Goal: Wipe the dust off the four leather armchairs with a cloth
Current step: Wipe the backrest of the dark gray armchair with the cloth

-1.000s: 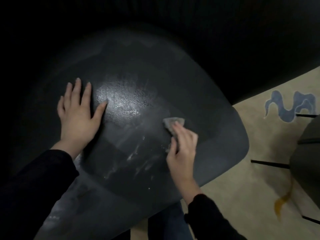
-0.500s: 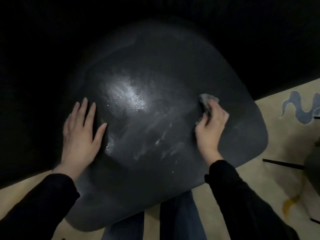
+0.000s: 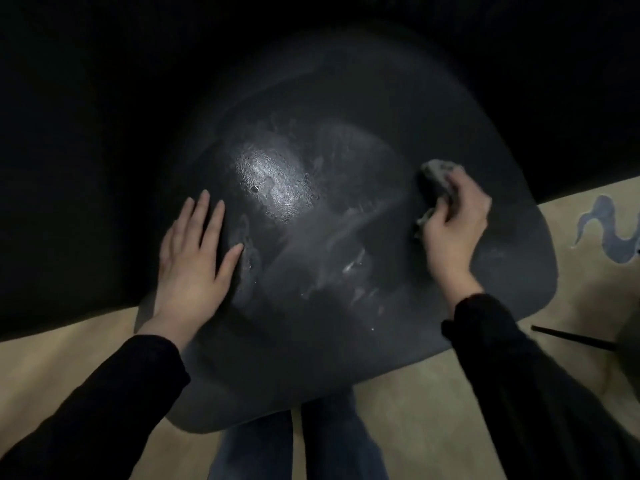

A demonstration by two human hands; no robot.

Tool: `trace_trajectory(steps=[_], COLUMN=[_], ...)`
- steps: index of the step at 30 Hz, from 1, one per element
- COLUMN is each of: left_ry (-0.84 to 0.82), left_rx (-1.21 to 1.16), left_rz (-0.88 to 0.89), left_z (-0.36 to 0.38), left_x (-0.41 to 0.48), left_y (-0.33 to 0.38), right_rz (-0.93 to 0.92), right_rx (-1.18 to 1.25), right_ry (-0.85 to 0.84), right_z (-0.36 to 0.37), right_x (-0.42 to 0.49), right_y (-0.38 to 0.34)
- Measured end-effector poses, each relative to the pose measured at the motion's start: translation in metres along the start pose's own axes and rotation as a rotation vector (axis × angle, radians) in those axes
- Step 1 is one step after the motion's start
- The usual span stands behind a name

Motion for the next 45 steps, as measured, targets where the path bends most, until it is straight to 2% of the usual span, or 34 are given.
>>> trace_trajectory(steps=[5,8,12,16,18,24,28,30,32,35,38,42,44,45], left_ry=[0.046,0.102,0.113,0.115,0.128,0.153,0.151,0.157,0.166,0.178,0.179,0.189,0.196,0.197], left_rx=[0.003,-0.002,-0.003,0.008,0.004,0.026,0.030,0.025,0.027,0.030,0.033,0.046,0.043,0.036], left_rz=[-0.015,-0.030,-0.050,-0.074,-0.095,-0.107,-0.157,-0.173,-0.167,-0.155,-0.153,-0.139,-0.141,-0.147], left_z=[0.000,-0.002,0.004,0.009,0.008,0.009,0.014,0.015,0.017,0.017,0.016,0.016,0.017,0.017], left_x=[-0.003,-0.011,-0.031,-0.048,-0.056,-0.075,-0.094,-0.101,-0.101,-0.100,-0.098,-0.099,-0.099,-0.099], left_y=[0.000,0.001,0.006,0.009,0.009,0.012,0.003,0.000,0.000,-0.001,-0.002,-0.002,-0.002,-0.003], right_rz=[0.041,-0.145,-0.481,-0.561,-0.526,-0.304,-0.187,-0.227,-0.365,-0.621,-0.770,-0.868,-0.831,-0.777], right_rx=[-0.020,0.064,0.205,0.294,0.333,0.208,0.166,0.180,0.234,0.322,0.363,0.388,0.413,0.417], right_ry=[-0.025,-0.095,-0.357,-0.511,-0.488,-0.170,-0.210,-0.222,-0.259,-0.427,-0.609,-0.749,-0.706,-0.631], right_z=[0.025,0.035,0.046,0.032,0.022,0.024,0.058,0.070,0.078,0.081,0.068,0.046,0.032,0.023], right_x=[0.016,-0.015,-0.099,-0.147,-0.135,-0.014,0.008,-0.004,-0.032,-0.097,-0.153,-0.196,-0.190,-0.175], right_y=[0.015,-0.018,-0.064,-0.072,-0.074,-0.045,-0.042,-0.060,-0.090,-0.125,-0.127,-0.114,-0.111,-0.106])
Point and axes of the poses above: each hand's wrist, its own x-axis towards the middle knuckle, its own z-axis out of the palm, y = z × x, the point moved 9 cm from there along x, towards the middle knuckle, and after that the axes turned 7 degrees about y, right-handed, at the moved point
